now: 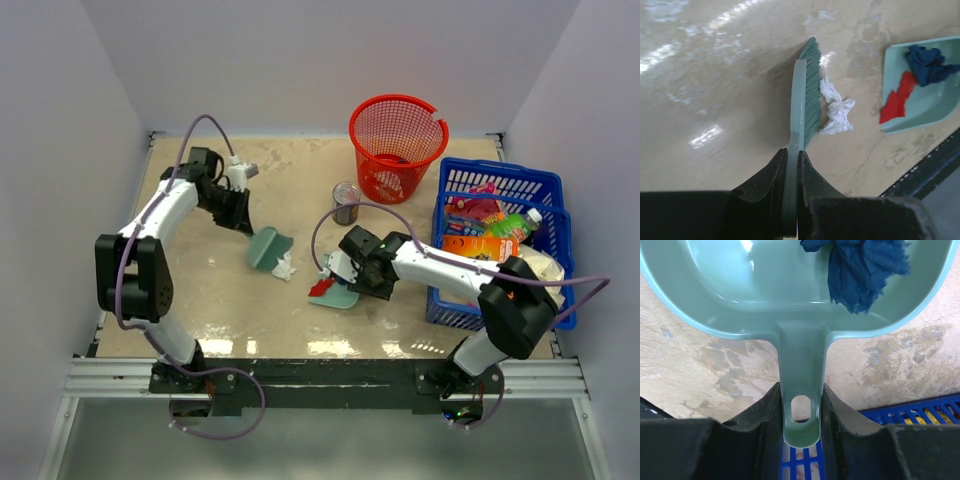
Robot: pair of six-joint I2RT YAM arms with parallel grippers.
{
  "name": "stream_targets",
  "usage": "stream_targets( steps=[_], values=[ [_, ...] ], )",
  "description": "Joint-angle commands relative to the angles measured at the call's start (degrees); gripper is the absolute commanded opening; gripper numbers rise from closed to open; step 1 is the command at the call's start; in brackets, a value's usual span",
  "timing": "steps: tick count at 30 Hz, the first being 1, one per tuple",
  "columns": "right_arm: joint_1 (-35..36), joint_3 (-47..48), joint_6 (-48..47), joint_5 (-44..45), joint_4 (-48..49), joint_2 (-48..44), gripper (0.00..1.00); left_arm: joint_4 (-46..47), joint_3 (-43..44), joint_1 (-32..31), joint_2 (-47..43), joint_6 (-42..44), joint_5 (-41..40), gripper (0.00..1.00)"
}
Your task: Sweep away the paper scraps from the table
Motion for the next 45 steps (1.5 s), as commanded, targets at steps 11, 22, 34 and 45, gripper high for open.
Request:
stream_targets(
  steps=[11, 22, 34, 45],
  values=[
    [0.5, 2.3, 2.0, -4.2, -1.2, 0.4, 0.00, -0.7, 8.2, -6.8, 4.8, -5.3, 23.9, 0.00],
    [0.4, 1.0, 1.5, -4.9, -0.9, -0.5, 0.00, -2.9, 8.2, 2.5, -0.6, -2.9, 11.5, 0.00],
    [0.4, 0.0, 1.9, -5.7, -0.9, -0.9, 0.00, -15.3, -8.9, 1.2, -12.1, 31.6, 17.3, 0.00],
    [0.4, 1.2, 2.6, -6.2, -0.4, -0.4, 0.00, 2.7, -12.8, -9.1, -8.3, 14.8, 22.3, 0.00]
  ],
)
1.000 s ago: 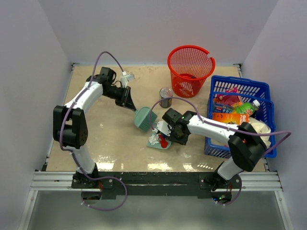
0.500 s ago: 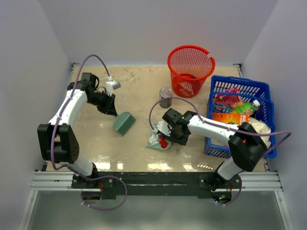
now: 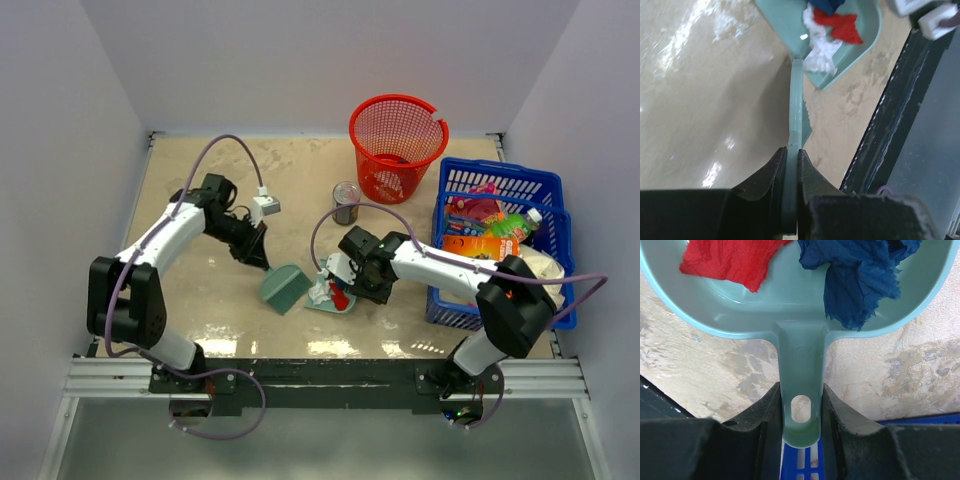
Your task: Sweep away the paper scraps from the table
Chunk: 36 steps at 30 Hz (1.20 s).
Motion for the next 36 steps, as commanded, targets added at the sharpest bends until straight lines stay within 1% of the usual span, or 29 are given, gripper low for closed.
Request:
stream_targets(
  steps=[1, 3, 4, 6, 7, 8, 9, 11, 12, 15, 18, 20, 23, 24, 26, 27, 29, 32, 34, 35, 36],
  values=[
    [0.4, 1.3, 1.1, -1.6, -0.1, -1.1, 0.00, 10.5, -0.5, -3.6, 1.2, -6.8, 7.1, 0.00],
    [0.4, 1.5, 1.0, -1.5, 0.2, -1.3, 0.00, 11.3, 0.7, -3.7, 1.8, -9.7, 11.5, 0.00],
    [0.4, 1.5, 0.6, -1.6, 0.2, -1.4, 0.00, 11.6, 1.1, -3.7, 1.9, -10.4, 12.4, 0.00],
    [0.3, 0.8, 0.3, -1.6, 1.0, -2.3, 0.00, 10.9, 3.5, -3.7, 1.8, -11.3, 12.3, 0.00],
    [0.4, 0.5, 0.2, -1.3, 1.1, -2.6, 0.00, 8.9, 4.6, -3.7, 1.8, -10.9, 11.4, 0.00],
    [0.3, 0.1, 0.0, -1.1, 1.2, -3.0, 0.00, 7.7, 7.3, -3.6, 1.8, -9.8, 10.2, 0.00],
    [0.4, 0.1, 0.0, -1.0, 1.2, -3.4, 0.00, 6.8, 8.6, -3.6, 1.8, -10.0, 5.0, 0.00],
    [0.4, -0.5, -0.6, -1.1, 1.2, -4.9, 0.00, 5.2, 11.9, -3.6, 1.9, -11.0, -1.8, 0.00],
    [0.3, -0.7, -0.9, -1.6, 0.8, -5.5, 0.00, 4.9, 12.7, -3.6, 1.2, -11.0, -6.8, 0.00],
    [0.4, -2.1, -2.5, -1.6, 0.6, -8.3, 0.00, 3.5, 15.1, -2.9, -1.7, -7.0, -7.6, 0.00],
    [0.3, -3.6, -3.0, -2.1, 1.5, -10.0, 0.00, 6.7, 15.3, -2.7, -5.1, -6.0, -5.6, 0.00],
    [0.3, -3.7, -2.9, -2.3, 1.7, -10.3, 0.00, 10.0, 15.6, -2.6, -6.3, -7.6, -5.8, 0.00],
    [0.2, -2.1, -2.4, -3.4, 2.5, -11.6, 0.00, 14.2, 16.0, -1.6, -7.3, -11.5, -10.0, 0.00],
    [0.1, -1.4, -2.0, -4.0, 3.0, -12.1, 0.00, 14.8, 16.0, 0.3, -7.3, -12.2, -11.2, 0.00],
    [-0.1, 1.2, -1.6, -5.9, 3.2, -13.3, 0.00, 17.5, 15.2, 2.7, -7.3, -17.0, -13.6, 0.00],
    [-0.2, 2.1, 0.5, -6.3, 3.8, -14.7, 0.00, 18.7, 14.6, 5.1, -7.0, -18.4, -15.1, 0.00],
    [-1.3, 4.8, 2.3, -11.3, 3.8, -16.1, 0.00, 21.6, 12.5, 6.7, -6.9, -21.1, -16.3, 0.00],
    [-1.4, 7.6, 5.9, -14.7, 5.6, -19.5, 0.00, 24.6, 8.7, 8.0, -6.6, -22.9, -17.0, 0.00],
    [-1.4, 10.0, 9.7, -13.4, 9.2, -21.5, 0.00, 25.4, 6.3, 7.9, -6.6, -23.5, -16.5, 0.00],
    [-1.3, 10.7, 11.3, -10.9, 10.3, -22.1, 0.00, 25.6, 5.4, 7.9, -6.6, -23.7, -16.6, 0.00],
    [-1.4, 11.0, 14.8, -6.1, 14.4, -22.7, 0.00, 26.1, 4.5, 7.9, -6.7, -23.8, -16.6, 0.00]
  ],
)
